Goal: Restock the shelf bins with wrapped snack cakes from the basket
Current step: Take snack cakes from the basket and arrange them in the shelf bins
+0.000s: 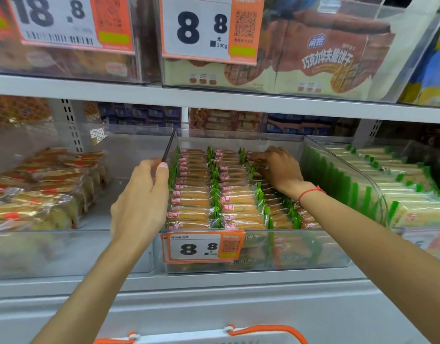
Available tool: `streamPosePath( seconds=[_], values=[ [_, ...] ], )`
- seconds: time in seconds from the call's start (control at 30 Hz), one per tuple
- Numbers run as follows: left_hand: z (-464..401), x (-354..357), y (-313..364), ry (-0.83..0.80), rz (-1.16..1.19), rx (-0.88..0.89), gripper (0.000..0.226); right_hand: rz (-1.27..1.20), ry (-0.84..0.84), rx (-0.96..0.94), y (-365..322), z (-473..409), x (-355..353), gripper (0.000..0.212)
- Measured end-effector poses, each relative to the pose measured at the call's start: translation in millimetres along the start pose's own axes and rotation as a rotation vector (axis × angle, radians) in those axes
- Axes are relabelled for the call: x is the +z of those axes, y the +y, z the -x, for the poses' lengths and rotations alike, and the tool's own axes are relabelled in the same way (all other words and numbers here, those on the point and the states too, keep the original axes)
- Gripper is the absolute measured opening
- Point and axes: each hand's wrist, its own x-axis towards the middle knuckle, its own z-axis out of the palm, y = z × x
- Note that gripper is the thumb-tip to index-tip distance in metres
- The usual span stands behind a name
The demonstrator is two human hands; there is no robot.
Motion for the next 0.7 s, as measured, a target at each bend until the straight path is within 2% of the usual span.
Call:
streamPosePath(
  seconds=[0.13,0.27,0.33,0.57,0.7],
  values=[
    [4,0,1,0.05,-0.032,0.031,0.037,0.0,-0.041,-0.027,0,0,-2,0.036],
    [5,0,2,0.06,-0.049,0.049,0.036,0.046,-0.217,-0.034,1,-7,-19,0.044],
    [5,-1,2,0.06,-0.057,0.05,0.037,0.064,-0.253,-0.014,-3,-6,-29,0.048],
    [10,-5,2,0.112,0.017,0.081,0.034,-0.111,-0.224,0.024,-17,39,-64,0.035],
    [13,-9,-1,0.094,0.145,0.141,0.034,-0.2,-0.103,0.006,-35,77,-90,0.025]
  ],
)
